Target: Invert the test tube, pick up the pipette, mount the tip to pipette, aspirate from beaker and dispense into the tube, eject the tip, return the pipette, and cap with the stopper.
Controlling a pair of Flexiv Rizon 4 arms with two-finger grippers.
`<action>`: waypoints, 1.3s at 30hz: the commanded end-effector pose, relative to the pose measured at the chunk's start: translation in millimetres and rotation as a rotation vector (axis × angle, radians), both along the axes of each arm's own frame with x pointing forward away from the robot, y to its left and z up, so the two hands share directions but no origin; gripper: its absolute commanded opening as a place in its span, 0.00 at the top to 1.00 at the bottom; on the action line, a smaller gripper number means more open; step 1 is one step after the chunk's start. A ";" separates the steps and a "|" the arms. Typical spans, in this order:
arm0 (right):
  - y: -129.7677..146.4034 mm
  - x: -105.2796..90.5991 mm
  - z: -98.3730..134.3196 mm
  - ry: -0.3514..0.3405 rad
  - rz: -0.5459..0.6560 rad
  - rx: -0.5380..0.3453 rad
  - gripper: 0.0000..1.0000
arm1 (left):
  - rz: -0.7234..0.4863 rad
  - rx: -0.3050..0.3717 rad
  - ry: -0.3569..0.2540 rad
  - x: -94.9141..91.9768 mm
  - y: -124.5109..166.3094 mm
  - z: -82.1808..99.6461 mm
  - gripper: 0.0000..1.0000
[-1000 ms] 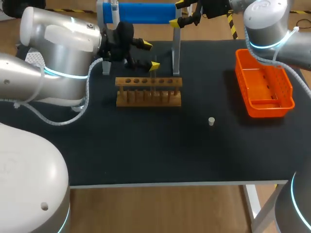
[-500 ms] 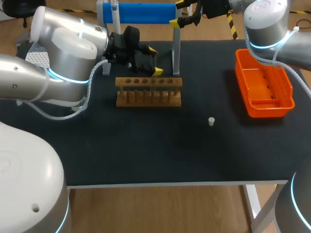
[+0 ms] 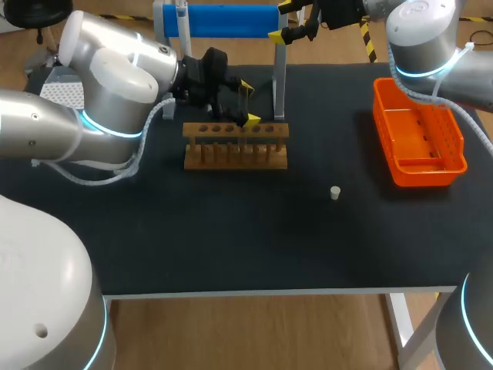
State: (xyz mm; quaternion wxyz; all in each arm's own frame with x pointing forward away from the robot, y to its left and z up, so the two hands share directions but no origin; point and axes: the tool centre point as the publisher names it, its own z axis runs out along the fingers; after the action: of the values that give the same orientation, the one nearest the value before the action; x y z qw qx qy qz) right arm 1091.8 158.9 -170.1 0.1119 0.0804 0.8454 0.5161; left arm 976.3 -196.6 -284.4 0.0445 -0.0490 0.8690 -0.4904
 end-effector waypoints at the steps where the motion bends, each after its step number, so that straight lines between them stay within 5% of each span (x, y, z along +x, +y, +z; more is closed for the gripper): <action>1: -0.6 0.9 1.1 0.004 0.003 -0.004 0.00 | -0.004 -0.009 -0.006 6.2 -2.6 -2.4 0.00; 39: -0.6 0.9 1.1 0.004 0.003 -0.004 0.00 | -0.026 0.013 -0.016 2.0 -5.1 -4.5 0.00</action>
State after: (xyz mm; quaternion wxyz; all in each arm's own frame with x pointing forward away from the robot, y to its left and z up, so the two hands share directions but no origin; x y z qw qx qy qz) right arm 1091.8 158.9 -170.1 0.1119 0.0803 0.8454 0.5160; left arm 977.3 -201.6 -289.4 0.0476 -0.0338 0.8715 -0.4870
